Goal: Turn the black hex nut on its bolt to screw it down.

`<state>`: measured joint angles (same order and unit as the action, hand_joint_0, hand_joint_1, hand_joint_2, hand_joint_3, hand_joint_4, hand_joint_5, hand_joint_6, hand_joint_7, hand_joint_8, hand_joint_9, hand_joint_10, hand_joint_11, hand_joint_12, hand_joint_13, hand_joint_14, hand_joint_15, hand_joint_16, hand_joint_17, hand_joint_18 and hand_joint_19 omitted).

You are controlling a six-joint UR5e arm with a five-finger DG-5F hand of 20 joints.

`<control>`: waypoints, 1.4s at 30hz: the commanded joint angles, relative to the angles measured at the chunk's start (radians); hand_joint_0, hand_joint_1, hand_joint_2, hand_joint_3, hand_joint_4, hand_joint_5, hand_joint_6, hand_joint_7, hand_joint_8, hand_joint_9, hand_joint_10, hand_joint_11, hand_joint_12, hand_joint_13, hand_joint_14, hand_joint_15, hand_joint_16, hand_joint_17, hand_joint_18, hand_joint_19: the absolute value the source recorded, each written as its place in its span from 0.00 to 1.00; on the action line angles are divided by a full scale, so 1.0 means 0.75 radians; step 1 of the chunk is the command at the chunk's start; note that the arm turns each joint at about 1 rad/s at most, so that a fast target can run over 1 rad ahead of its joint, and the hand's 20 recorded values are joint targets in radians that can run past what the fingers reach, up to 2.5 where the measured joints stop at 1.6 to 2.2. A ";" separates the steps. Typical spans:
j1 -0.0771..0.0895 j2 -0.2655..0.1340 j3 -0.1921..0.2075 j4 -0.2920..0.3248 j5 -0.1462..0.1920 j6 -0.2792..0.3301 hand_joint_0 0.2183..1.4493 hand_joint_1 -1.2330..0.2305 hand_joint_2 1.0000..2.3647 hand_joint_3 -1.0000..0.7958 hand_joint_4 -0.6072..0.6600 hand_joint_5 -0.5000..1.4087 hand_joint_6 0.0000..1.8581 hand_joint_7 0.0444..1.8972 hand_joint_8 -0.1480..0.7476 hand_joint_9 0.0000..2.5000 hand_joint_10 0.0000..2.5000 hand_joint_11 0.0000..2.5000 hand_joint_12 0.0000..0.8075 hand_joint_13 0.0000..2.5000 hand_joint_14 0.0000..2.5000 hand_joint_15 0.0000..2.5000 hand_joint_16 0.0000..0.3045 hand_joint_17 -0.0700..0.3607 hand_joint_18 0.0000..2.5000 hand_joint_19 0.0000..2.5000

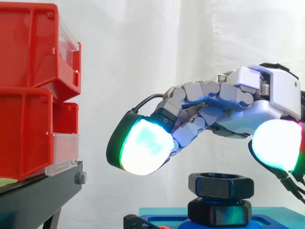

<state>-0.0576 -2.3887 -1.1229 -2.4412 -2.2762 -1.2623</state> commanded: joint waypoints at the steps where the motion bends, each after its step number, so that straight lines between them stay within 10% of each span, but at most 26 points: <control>1: -0.001 0.000 0.000 0.001 -0.002 0.002 0.23 0.54 0.00 0.28 0.72 0.20 0.27 0.39 0.57 0.27 0.00 0.00 0.39 0.15 0.00 0.00 0.19 0.46 0.15 0.18; 30: -0.019 -0.002 0.000 0.017 -0.031 0.002 0.23 0.61 0.00 0.28 0.73 0.24 0.27 0.50 0.55 0.28 0.00 0.04 0.39 0.15 0.00 0.01 0.18 0.45 0.14 0.19; 37: -0.021 0.000 -0.002 0.021 -0.033 0.000 0.23 0.61 0.00 0.28 0.63 0.20 0.27 0.34 0.35 0.01 0.00 0.00 0.39 0.09 0.00 0.00 0.19 0.46 0.11 0.16; 42: -0.021 0.000 0.000 0.025 -0.037 0.002 0.22 0.60 0.00 0.28 0.62 0.22 0.27 0.35 0.28 0.00 0.00 0.00 0.37 0.06 0.00 0.00 0.18 0.44 0.08 0.15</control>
<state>-0.0739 -2.3887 -1.1231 -2.4240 -2.3026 -1.2613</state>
